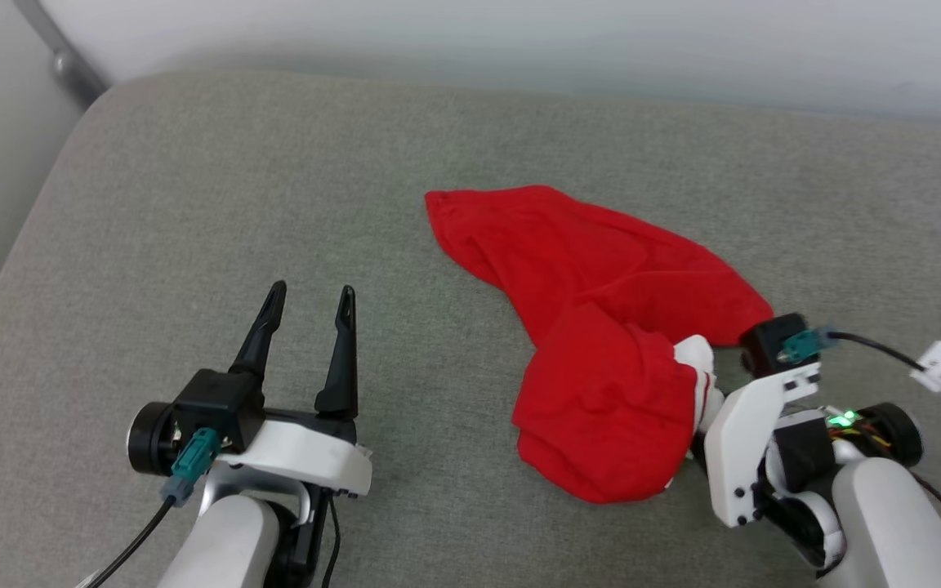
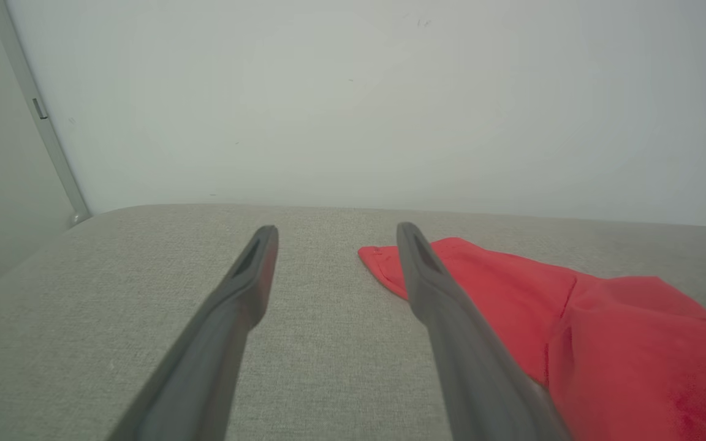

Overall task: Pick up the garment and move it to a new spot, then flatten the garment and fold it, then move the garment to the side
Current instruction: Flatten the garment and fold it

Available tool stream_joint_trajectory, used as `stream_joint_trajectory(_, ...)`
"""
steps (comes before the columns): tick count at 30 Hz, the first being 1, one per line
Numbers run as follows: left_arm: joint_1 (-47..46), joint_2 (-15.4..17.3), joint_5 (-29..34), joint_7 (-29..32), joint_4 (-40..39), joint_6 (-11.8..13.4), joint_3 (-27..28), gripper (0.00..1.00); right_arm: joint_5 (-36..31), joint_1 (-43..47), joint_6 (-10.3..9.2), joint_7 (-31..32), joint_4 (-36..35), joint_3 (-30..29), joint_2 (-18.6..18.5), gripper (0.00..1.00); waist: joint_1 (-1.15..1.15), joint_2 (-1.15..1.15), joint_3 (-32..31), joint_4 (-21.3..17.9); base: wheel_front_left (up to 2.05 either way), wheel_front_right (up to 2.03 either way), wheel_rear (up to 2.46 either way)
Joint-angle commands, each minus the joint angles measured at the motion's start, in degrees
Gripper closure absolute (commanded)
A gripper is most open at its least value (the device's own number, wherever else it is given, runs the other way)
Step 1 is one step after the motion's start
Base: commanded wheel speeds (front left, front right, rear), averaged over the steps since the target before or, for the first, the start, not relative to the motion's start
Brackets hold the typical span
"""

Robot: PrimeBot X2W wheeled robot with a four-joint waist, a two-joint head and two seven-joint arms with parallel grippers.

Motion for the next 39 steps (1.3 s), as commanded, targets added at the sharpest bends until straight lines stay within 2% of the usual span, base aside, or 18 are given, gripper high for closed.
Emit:
stream_joint_trajectory(1,-0.9,-0.4,0.3,-0.4,0.1,-0.2,0.3,0.00,0.7,-0.7,-0.02,1.0,0.9,0.8,-0.5,0.00,-0.01,0.00,1.3,1.1,0.00,0.00,0.00)
stream_joint_trajectory(5,-1.3,-1.5,1.0,-0.4,0.7,-1.1,0.8,0.00,3.1,0.1,-0.01,5.9,5.7,3.2,-0.4,0.00,-0.01,0.00,2.0,1.9,0.00,0.00,0.00)
stream_joint_trajectory(6,-1.2,-1.8,1.2,-0.4,0.9,-1.4,1.0,0.00,3.7,0.6,0.00,6.8,6.7,3.5,-0.4,0.40,-0.01,0.00,2.0,2.0,0.00,0.00,0.00)
stream_joint_trajectory(7,-1.2,-2.0,1.4,-0.4,1.0,-1.6,1.2,0.00,4.5,0.7,0.01,7.2,7.2,3.6,-0.2,0.65,-0.01,0.00,2.0,2.1,0.00,0.00,0.00)
stream_joint_trajectory(8,-1.1,-2.2,1.5,-0.4,1.2,-1.8,1.4,0.00,4.9,0.6,0.07,7.2,7.4,3.7,-0.1,1.00,-0.01,0.00,1.9,2.1,0.00,0.00,0.00)
stream_joint_trajectory(10,-0.7,-2.5,1.9,-0.4,1.7,-2.2,1.9,0.00,5.1,0.3,0.06,6.9,7.3,3.7,-0.8,1.00,-0.01,0.00,1.4,2.0,0.00,0.00,0.00)
stream_joint_trajectory(18,1.8,-2.6,2.9,-0.4,2.8,-3.0,3.9,0.00,1.9,-3.8,-0.03,-1.9,-0.9,-0.3,-3.3,1.00,-0.01,0.00,-2.9,-0.8,0.00,0.00,0.00)
stream_joint_trajectory(23,3.5,-2.2,3.1,-0.3,3.0,-2.9,4.6,0.00,-0.6,-1.2,-0.03,-3.8,-7.0,-7.9,-3.6,1.00,-0.01,0.00,-5.5,-3.1,0.00,0.00,0.00)
stream_joint_trajectory(27,4.9,-1.9,3.1,-0.3,3.0,-2.7,4.9,0.00,-2.7,4.1,-0.03,-3.4,-10.8,-17.2,-1.8,1.00,-0.01,0.00,-6.9,-4.5,0.00,0.00,0.00)
stream_joint_trajectory(32,6.4,-1.6,2.7,0.0,3.0,-2.2,5.0,0.00,-3.5,12.1,-0.03,-4.3,-8.9,-27.7,0.9,1.00,-0.01,0.00,-7.9,-5.5,0.00,0.00,0.00)
stream_joint_trajectory(36,7.3,-1.0,2.3,0.3,3.3,-2.2,5.3,0.00,-3.3,16.3,-0.03,-7.3,-2.3,-33.1,2.6,1.00,-0.01,0.00,-8.3,-5.8,0.00,0.00,0.00)
stream_joint_trajectory(37,7.5,-1.0,2.2,0.4,3.3,-2.1,5.3,0.00,-3.1,16.6,-0.02,-8.3,-0.5,-33.7,3.0,0.92,-0.01,0.00,-8.3,-5.9,0.00,0.00,0.00)
stream_joint_trajectory(39,8.0,-0.8,1.9,0.5,3.3,-1.8,5.4,0.00,-2.6,16.7,-0.02,-10.8,2.5,-33.3,3.5,0.20,-0.01,0.00,-8.6,-6.1,0.00,0.00,0.00)
